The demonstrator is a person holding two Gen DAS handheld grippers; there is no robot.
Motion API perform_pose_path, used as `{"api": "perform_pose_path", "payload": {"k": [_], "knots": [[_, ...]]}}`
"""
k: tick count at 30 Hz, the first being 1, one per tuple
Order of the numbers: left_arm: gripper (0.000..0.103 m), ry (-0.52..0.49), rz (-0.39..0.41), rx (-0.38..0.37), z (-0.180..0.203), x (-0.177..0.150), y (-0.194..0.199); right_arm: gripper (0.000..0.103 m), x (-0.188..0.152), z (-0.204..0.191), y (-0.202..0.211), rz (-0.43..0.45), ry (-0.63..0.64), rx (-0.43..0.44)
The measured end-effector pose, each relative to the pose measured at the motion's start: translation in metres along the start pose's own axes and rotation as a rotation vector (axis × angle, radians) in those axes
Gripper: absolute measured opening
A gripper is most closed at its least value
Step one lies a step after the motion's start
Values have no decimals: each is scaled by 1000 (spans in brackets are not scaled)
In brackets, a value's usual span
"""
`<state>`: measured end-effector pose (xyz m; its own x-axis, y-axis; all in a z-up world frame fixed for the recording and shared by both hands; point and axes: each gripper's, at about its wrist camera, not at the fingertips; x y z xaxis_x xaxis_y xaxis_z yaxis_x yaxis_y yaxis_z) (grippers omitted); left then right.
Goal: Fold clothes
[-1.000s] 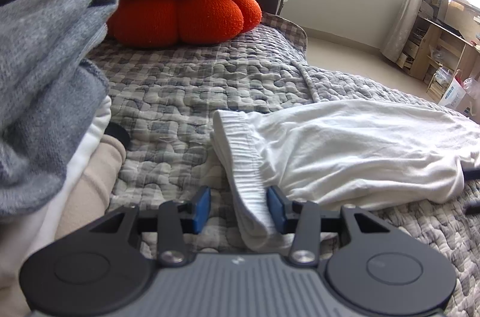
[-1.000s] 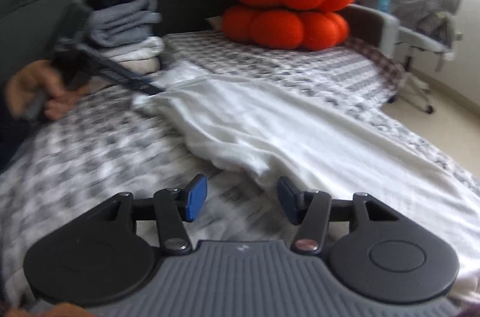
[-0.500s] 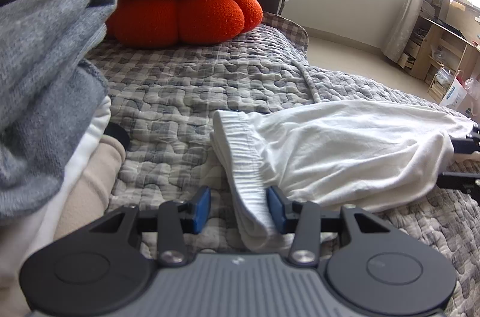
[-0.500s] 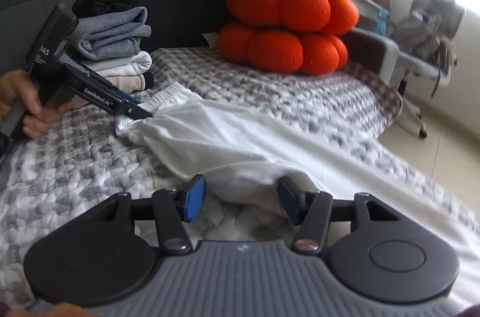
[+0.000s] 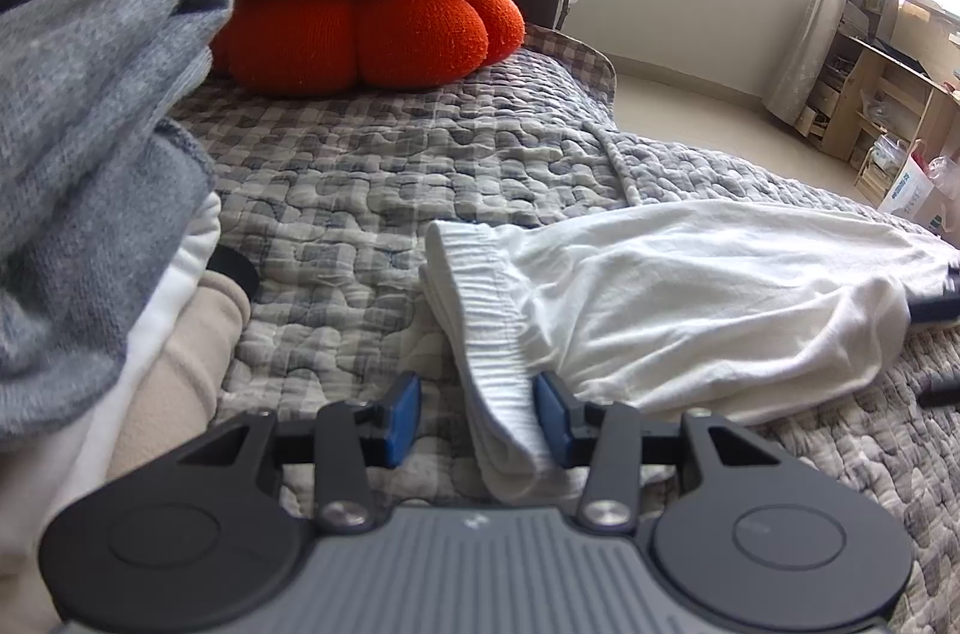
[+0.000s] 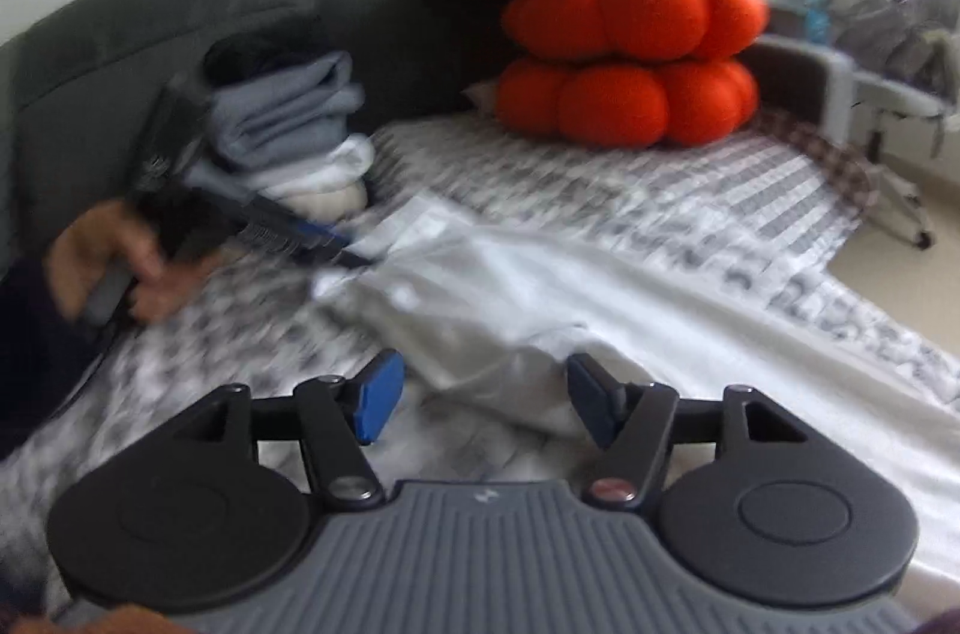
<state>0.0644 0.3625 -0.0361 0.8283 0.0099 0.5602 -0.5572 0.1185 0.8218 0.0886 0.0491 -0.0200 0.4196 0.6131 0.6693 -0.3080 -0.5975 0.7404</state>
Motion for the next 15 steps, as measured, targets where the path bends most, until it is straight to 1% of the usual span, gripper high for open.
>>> {"api": "perform_pose_path", "payload": {"k": [3, 5, 7, 8, 11, 12, 15], "knots": [[44, -1, 0, 2, 0, 0, -1, 64, -7, -2, -2, -77, 14, -49], [44, -2, 0, 4, 1, 0, -1, 64, -6, 1, -3, -70, -2, -98], [44, -2, 0, 4, 1, 0, -1, 64, 0, 0, -3, -29, 9, -147], [44, -1, 0, 3, 1, 0, -1, 65, 3, -1, -5, -14, 23, -153], [44, -1, 0, 2, 0, 0, -1, 65, 12, -3, -17, -9, 63, -142], [44, -1, 0, 2, 0, 0, -1, 67, 15, -4, -22, -9, 69, -140], [44, -1, 1, 0, 0, 0, -1, 68, 15, 0, -20, 10, 45, -89]]}}
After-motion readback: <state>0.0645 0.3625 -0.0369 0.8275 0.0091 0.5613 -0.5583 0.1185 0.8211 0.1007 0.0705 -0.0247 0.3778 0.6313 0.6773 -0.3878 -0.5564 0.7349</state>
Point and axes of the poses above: each gripper's, at about its wrist camera, not at the fingertips, and y roughly against the way its jaws point, z to its right, x to its top, and after that the axes turned 14 degrees about -z, right-handed
